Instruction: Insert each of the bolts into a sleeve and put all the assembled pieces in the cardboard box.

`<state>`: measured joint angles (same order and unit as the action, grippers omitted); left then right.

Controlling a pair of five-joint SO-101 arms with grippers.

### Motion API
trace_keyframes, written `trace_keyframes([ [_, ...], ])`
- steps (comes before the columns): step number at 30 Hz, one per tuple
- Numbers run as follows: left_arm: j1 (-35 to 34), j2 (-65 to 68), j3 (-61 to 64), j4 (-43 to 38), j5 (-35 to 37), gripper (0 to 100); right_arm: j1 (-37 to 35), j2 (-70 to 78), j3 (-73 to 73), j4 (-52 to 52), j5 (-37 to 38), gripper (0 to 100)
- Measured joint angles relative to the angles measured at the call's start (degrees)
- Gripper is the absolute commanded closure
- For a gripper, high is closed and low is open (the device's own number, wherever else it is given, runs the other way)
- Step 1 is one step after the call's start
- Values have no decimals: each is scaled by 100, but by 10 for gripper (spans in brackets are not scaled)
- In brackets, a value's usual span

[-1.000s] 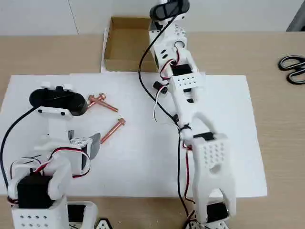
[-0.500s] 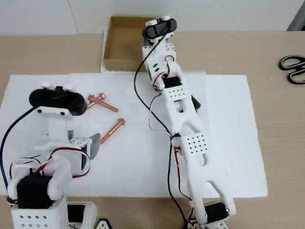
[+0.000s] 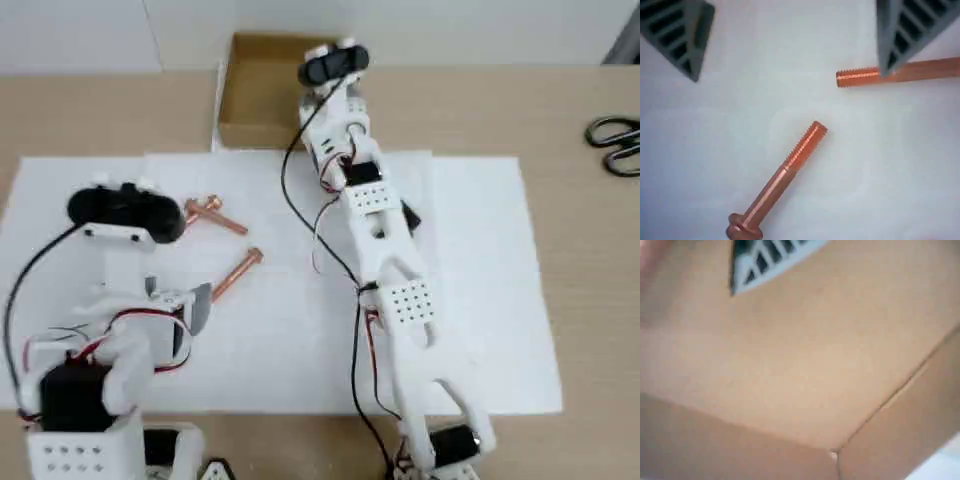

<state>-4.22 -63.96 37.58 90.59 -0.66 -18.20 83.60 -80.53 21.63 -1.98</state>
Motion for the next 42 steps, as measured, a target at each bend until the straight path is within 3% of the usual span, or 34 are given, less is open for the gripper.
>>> trace_keyframes([
  [5, 0, 0, 0, 0, 0, 782, 9, -9, -905, 229, -9, 764],
  [13, 0, 0, 0, 0, 0, 782, 123, -818, -1292, 1653, 9, 764],
  [28, 0, 0, 0, 0, -9, 781, 229, -4659, -1389, 7112, 9, 764],
  [35, 0, 0, 0, 0, -9, 781, 448, -6057, -1020, 7508, 9, 764],
  [42, 0, 0, 0, 0, -9, 782, 440, -7991, 1697, 7508, 18, 764],
])
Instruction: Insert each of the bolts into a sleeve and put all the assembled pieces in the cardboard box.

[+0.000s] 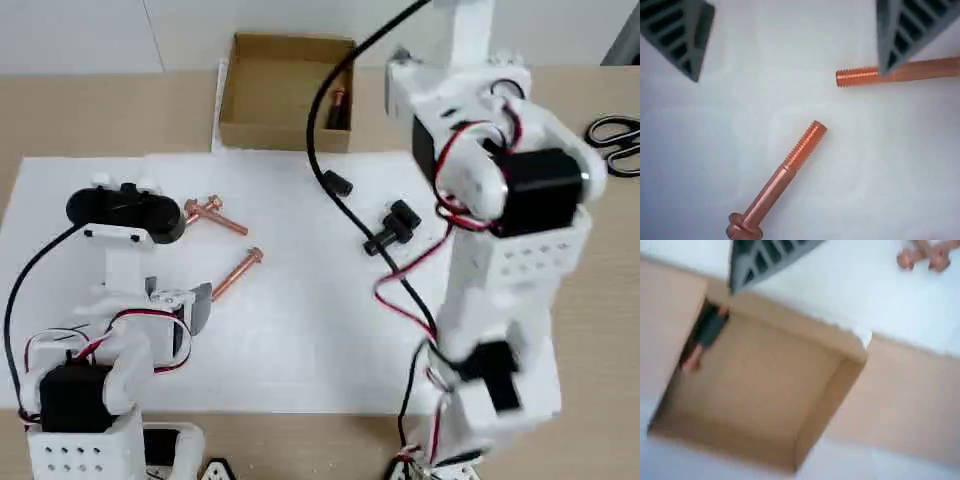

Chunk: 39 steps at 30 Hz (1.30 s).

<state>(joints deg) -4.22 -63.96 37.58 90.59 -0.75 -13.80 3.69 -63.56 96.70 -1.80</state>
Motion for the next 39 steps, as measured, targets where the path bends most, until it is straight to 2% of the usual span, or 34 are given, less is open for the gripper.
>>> trace_keyframes([
  [4, 0, 0, 0, 0, 0, 782, 79, -993, 2119, -62, 0, 764],
  [8, 0, 0, 0, 0, 0, 782, 229, -1187, 3868, -404, -290, 764],
  [15, 0, 0, 0, 0, 0, 782, 193, -1196, 5336, -1275, -2576, 764],
  [19, 0, 0, 0, 0, 0, 782, 220, -1160, 6136, -1960, -3253, 764],
  [30, 0, 0, 0, 0, 0, 782, -229, -510, 7341, -2901, -4334, 764],
  [39, 0, 0, 0, 0, 0, 782, -308, 413, 7411, -3684, -4448, 764],
])
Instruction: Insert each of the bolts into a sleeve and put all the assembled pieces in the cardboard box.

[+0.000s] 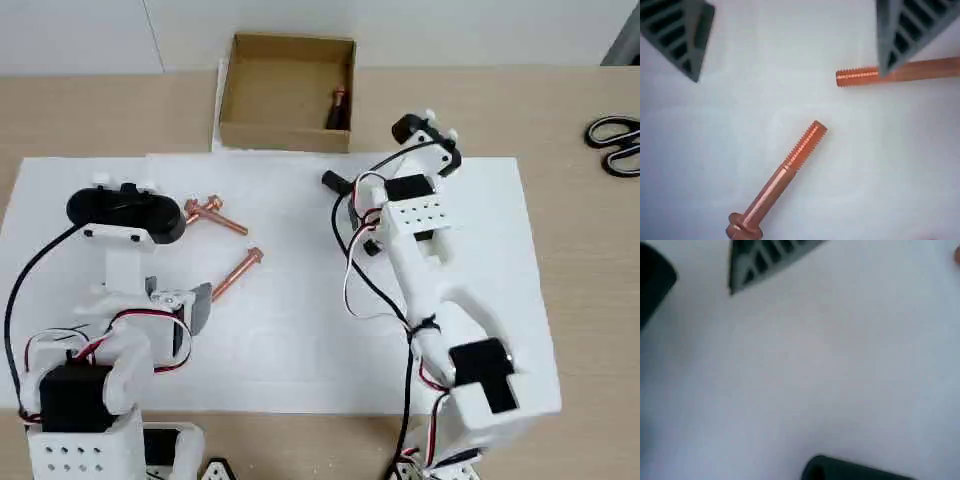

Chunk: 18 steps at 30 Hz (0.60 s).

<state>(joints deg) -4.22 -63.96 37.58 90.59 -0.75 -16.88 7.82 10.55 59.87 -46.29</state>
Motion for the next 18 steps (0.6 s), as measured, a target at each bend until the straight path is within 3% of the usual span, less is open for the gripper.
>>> trace_keyframes([
  [18, 0, 0, 0, 0, 0, 782, 0, 695, -18, -378, 9, 801],
])
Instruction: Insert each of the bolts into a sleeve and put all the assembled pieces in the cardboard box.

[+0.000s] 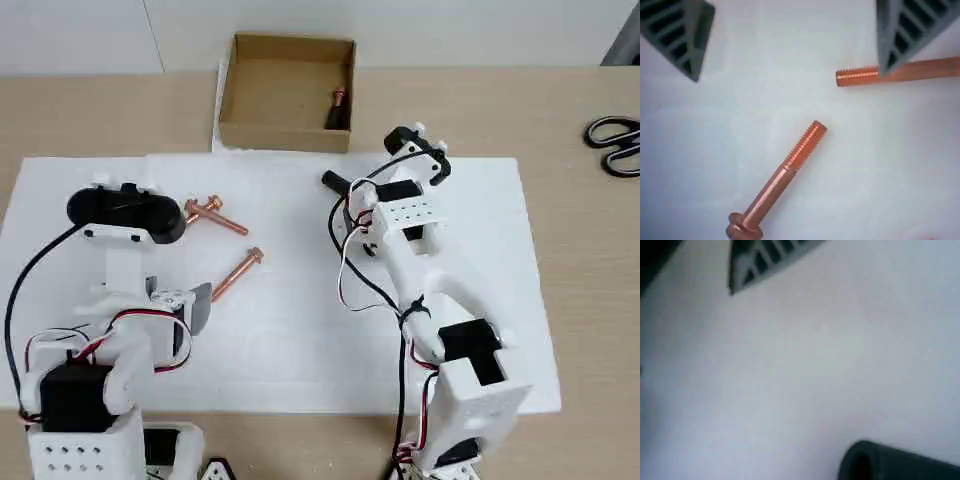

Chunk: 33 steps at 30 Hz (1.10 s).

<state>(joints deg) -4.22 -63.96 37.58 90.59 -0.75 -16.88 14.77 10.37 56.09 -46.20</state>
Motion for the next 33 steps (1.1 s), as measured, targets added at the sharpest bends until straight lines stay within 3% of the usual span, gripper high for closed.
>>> trace_keyframes([
  [6, 0, 0, 0, 0, 0, 782, 70, 26, 35, 26, 9, 998],
  [17, 0, 0, 0, 0, 0, 782, 62, 44, 18, 79, 9, 995],
  [22, 0, 0, 0, 0, 0, 782, 44, 44, -158, 730, 44, 995],
  [28, 0, 0, 0, 0, 0, 782, 9, -475, -466, 2382, 1090, 995],
  [33, 0, 0, 0, 0, 0, 782, 9, -1363, -536, 3086, 1767, 995],
])
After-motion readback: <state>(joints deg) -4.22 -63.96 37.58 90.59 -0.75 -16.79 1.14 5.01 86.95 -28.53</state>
